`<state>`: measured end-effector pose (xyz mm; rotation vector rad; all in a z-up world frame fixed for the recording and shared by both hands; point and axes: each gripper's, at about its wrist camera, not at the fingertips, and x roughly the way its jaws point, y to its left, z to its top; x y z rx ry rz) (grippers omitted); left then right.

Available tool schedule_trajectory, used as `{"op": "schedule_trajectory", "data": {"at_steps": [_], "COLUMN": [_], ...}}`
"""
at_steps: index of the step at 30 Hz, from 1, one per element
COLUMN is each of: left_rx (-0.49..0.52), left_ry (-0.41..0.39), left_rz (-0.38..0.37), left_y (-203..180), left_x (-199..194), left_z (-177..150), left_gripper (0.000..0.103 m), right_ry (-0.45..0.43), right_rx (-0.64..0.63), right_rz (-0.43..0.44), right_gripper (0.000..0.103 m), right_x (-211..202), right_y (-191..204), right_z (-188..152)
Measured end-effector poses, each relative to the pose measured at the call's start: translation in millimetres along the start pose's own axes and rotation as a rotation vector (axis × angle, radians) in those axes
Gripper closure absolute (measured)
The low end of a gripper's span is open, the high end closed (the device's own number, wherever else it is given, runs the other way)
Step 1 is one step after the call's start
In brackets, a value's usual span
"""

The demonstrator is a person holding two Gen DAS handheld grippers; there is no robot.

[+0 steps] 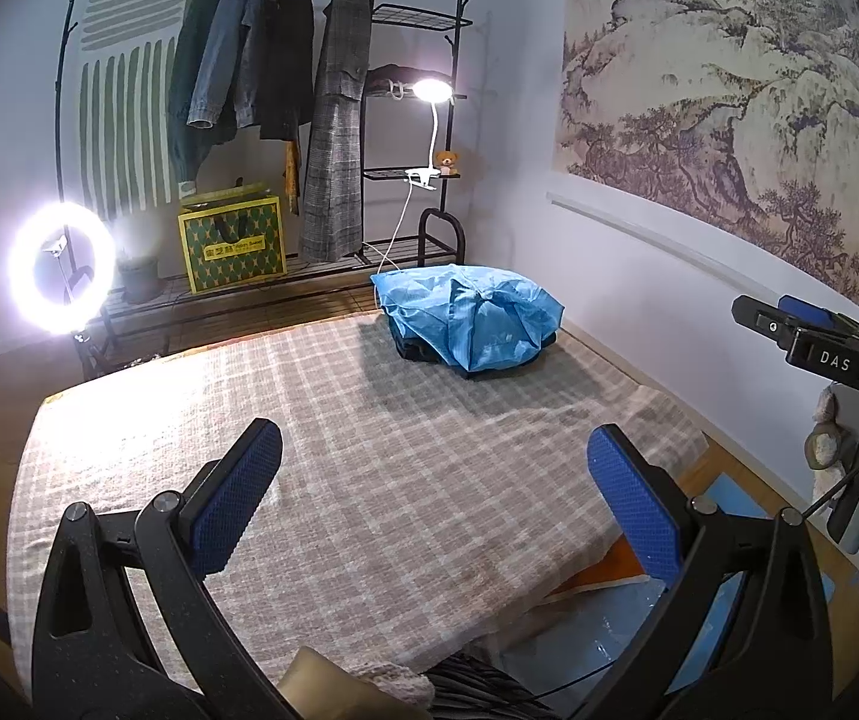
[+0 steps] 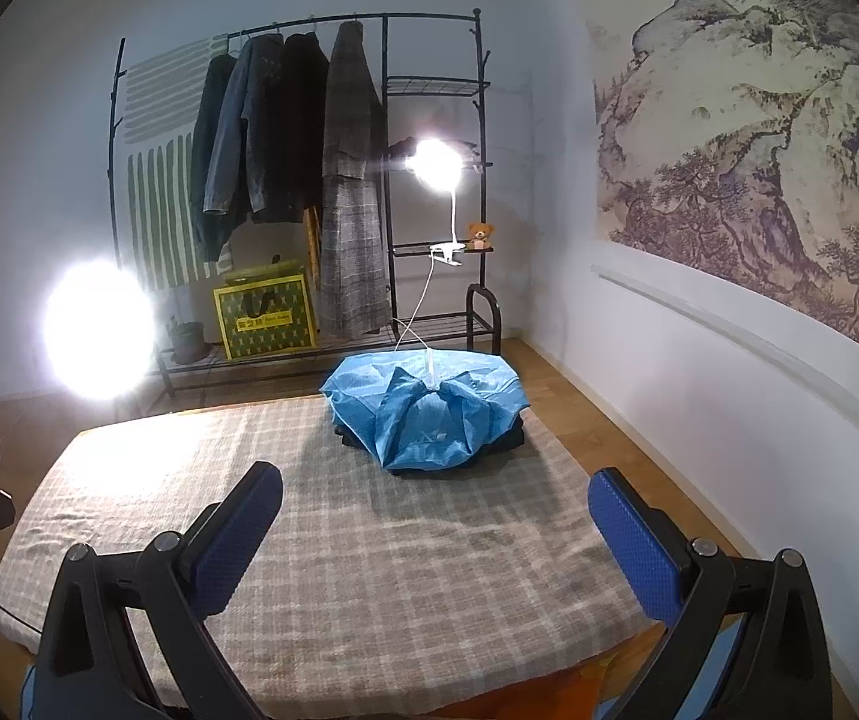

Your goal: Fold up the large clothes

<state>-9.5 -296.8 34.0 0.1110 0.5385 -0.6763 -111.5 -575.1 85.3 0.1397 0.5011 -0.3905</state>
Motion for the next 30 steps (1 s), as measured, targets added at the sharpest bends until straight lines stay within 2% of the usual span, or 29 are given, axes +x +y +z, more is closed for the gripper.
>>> {"op": "schedule_trajectory", "data": {"at_steps": [23,30], "left_rx": [0.004,0.021], "left_ry": [0.001,0.001], "left_rz": [-0.001,0.006], "left_y": [0,2], "left_x": [1,8], "left_z": [0,-10], "left_gripper": [0.0,0.0], "right_ry": [0.028,0.038], "right_rx": [-0.013,-0.006], "right_rz": [0.007,0.006], "right_gripper": [0.0,0.0], "right_x": [18,26], "right_y": [-2,-7], "right_z": [-3,-3]}}
